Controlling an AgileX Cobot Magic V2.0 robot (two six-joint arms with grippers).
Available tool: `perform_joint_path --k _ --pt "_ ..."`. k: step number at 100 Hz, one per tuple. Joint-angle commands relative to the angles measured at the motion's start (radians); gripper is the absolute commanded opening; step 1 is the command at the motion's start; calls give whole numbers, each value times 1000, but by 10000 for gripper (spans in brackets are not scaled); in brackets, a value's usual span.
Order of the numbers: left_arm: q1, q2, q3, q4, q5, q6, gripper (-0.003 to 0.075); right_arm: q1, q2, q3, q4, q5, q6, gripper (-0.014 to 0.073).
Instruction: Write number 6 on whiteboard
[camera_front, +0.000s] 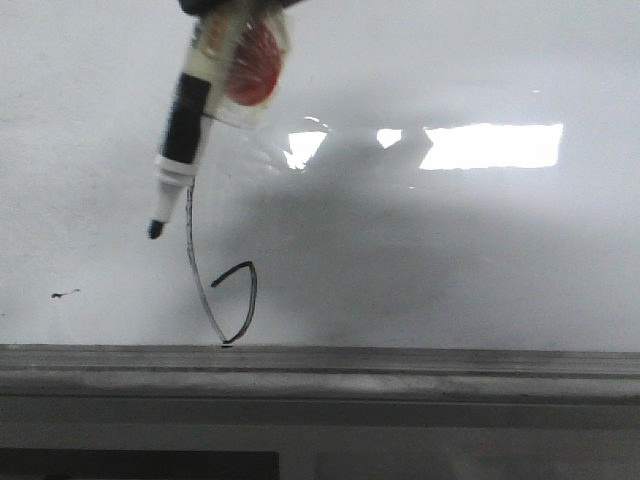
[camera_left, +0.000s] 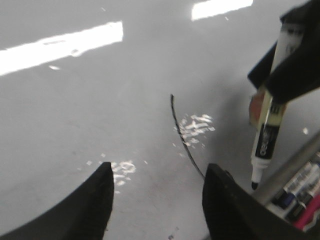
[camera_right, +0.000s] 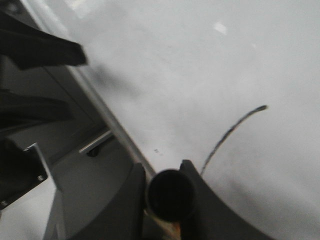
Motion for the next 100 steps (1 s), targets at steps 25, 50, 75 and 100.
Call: perform_joint_path --k 25,50,75,100 --pt "-278 120 -30 -5 -144 7 366 126 -30 -31 4 -70 -17 -65" --pt "-309 224 -30 -22 -258 3 366 150 -30 -31 4 -83 -17 -65" --pt "-314 266 -30 -61 -274 3 360 150 -30 -31 4 -78 -16 -65" --pt "-314 266 -30 -69 -270 0 -18 150 -30 -31 4 -76 -16 -65"
